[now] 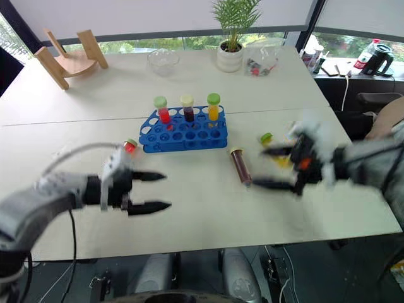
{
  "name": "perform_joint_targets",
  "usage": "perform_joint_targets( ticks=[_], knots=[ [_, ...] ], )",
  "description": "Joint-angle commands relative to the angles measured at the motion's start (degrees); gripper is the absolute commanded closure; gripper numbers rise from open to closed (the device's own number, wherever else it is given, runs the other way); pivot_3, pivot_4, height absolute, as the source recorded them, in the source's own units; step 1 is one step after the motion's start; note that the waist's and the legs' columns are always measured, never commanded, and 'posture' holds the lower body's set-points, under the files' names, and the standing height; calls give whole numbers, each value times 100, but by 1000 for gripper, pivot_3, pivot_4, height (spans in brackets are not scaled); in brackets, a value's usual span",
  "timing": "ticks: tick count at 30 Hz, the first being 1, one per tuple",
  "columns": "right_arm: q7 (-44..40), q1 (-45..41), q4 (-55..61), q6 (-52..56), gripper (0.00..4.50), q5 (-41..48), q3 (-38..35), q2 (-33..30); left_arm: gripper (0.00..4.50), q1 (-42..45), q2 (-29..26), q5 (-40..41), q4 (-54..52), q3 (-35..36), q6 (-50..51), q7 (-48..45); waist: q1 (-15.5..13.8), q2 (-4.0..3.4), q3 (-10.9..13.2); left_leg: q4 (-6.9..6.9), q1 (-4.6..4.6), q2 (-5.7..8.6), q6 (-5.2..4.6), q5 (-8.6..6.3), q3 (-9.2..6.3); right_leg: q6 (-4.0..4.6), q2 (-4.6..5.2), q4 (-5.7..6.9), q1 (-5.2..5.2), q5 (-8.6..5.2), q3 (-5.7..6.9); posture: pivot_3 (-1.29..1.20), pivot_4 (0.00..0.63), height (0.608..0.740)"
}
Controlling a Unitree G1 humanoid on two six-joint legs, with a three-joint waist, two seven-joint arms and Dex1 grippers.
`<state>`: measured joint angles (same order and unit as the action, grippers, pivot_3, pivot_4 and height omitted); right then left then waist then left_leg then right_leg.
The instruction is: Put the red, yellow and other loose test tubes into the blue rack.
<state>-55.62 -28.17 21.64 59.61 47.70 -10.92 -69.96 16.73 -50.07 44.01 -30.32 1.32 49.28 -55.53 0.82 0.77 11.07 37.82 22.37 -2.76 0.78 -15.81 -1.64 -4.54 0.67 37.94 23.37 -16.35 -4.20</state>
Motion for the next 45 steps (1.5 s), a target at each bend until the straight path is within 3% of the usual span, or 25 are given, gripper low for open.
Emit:
perform_joint_targets(
  ticks=[1,4,7,12,16,19,22,24,25,29,32,34,37,41,45],
  knots=[
    [-249,-1057,-995,173,0,-1082,1465,-149,77,767,-31,268,-23,65,161,-69,0,4,-2,-19,1,0,-3,-2,1,-3,1,-5,4,0,0,0,150,740],
    [-613,-2301,-1983,461,0,-1877,2768,224,77,1276,-63,126,28,-40,-89,-292,35,1,0,-40,27,1,-9,-5,6,-26,1,-5,42,8,-3,0,150,740],
    [-1068,-3451,-3727,734,0,-2687,3948,931,77,1342,-255,-372,76,-244,-567,-539,104,-8,-2,-63,66,2,23,15,20,-18,-1,3,111,4,-19,0,150,740],
    [-1879,-4320,-5701,120,0,-3673,4940,1764,77,1191,-207,-729,134,-270,-900,-445,127,-9,0,-67,111,2,27,18,14,-9,-1,13,158,-1,-13,0,150,740],
    [-2054,-4471,-6663,-693,0,-4445,5301,2341,77,859,-84,-895,-39,-335,-968,-232,158,-9,0,-62,112,4,26,18,23,-11,6,14,156,0,-16,0,150,740],
    [-2271,-4428,-7106,-1209,798,-4935,5489,2589,0,656,13,-875,-245,-321,-906,-39,160,-9,-1,-58,110,4,26,18,21,-11,5,22,156,0,-15,0,150,740],
    [-2410,-4302,-7382,-1493,2346,-5374,5565,2717,0,416,87,-846,-403,-210,-909,131,152,-5,-3,-54,103,3,26,18,15,-12,5,24,144,1,-11,0,150,740],
    [-2442,-4238,-7474,-1558,3394,-5546,5485,2801,0,305,124,-854,-443,-192,-935,213,149,-4,-5,-53,97,3,26,18,10,-12,5,24,134,1,-7,0,150,740],
    [-2475,-4213,-7496,-1551,3656,-5600,5438,2838,0,264,137,-861,-458,-198,-946,246,149,-2,-5,-52,94,3,26,18,7,-11,5,23,129,1,-4,0,150,740],
    [-2040,-3917,-7003,-2327,3663,-5686,4888,2765,0,34,44,-959,-336,-133,-1054,226,152,21,-20,-48,83,4,24,16,-1,-11,4,24,113,1,3,0,150,740],
    [-1402,-3486,-5325,-2996,3663,-4714,3105,2715,0,-98,-221,-898,13,217,-1068,-18,187,27,-21,-48,78,2,20,14,-5,-11,4,25,106,2,7,0,150,740],
    [-647,-2920,-3969,-2691,3663,-3910,1807,3183,0,-40,-307,-815,349,405,-1105,-169,263,12,-12,-49,77,2,25,16,2,-13,4,33,114,10,0,0,150,740],
    [905,-1876,-2293,-2845,3663,-3598,688,4098,0,119,-391,-725,757,562,-1111,-399,302,13,-14,-62,62,-5,33,22,-12,-6,-13,62,117,8,-2,0,150,740],
    [2367,-886,-801,-3003,3663,-3499,379,5352,0,295,-612,-871,1275,553,-1187,-775,185,10,-15,-66,75,-5,45,29,-30,8,-7,69,121,-1,22,0,150,740],
    [3083,-110,-298,-3485,3663,-3648,833,6288,0,575,-801,-1359,1588,50,-1423,-1039,154,9,-14,-67,84,3,83,50,-21,4,3,69,131,1,18,0,150,740]
  ],
)
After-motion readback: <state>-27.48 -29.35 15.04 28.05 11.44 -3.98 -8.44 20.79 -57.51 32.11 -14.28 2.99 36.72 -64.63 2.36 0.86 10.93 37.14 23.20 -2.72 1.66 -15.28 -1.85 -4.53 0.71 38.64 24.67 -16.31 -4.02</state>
